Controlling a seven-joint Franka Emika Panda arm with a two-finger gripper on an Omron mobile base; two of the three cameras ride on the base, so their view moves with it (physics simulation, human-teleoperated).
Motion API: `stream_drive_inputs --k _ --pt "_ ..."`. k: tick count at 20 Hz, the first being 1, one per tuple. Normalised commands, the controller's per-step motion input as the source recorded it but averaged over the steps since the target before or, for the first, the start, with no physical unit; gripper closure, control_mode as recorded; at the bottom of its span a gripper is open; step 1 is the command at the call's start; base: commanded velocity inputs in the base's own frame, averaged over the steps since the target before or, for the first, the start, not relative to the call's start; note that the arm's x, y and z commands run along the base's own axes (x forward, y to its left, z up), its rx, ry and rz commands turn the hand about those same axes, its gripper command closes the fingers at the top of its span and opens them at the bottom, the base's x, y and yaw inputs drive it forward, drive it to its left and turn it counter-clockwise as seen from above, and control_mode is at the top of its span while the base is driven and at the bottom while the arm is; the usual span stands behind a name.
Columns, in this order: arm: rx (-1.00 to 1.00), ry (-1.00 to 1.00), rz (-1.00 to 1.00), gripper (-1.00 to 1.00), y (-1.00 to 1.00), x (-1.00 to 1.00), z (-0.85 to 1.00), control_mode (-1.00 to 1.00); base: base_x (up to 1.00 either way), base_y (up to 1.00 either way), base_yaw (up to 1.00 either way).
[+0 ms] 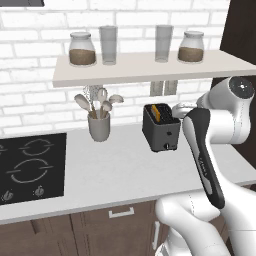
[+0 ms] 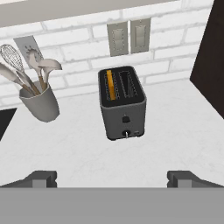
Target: Start the toaster. Once the lever pops up, take the bread to the plate on the dining counter.
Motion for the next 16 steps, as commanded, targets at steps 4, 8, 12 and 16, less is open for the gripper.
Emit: stream_drive_inputs --k 4,8,12,16 --pt "0.0 0.0 0.0 -1.0 0.0 0.0 0.0 -1.0 0.0 0.0 0.0" --pt "0.0 0.0 0.0 -1.0 0.0 0.0 0.0 -1.0 0.0 0.0 0.0" --pt "0.0 0.0 0.0 -1.0 0.0 0.0 0.0 -1.0 0.0 0.0 0.0" --pt "0.0 0.0 0.0 -1.0 0.0 0.0 0.0 -1.0 0.0 0.0 0.0"
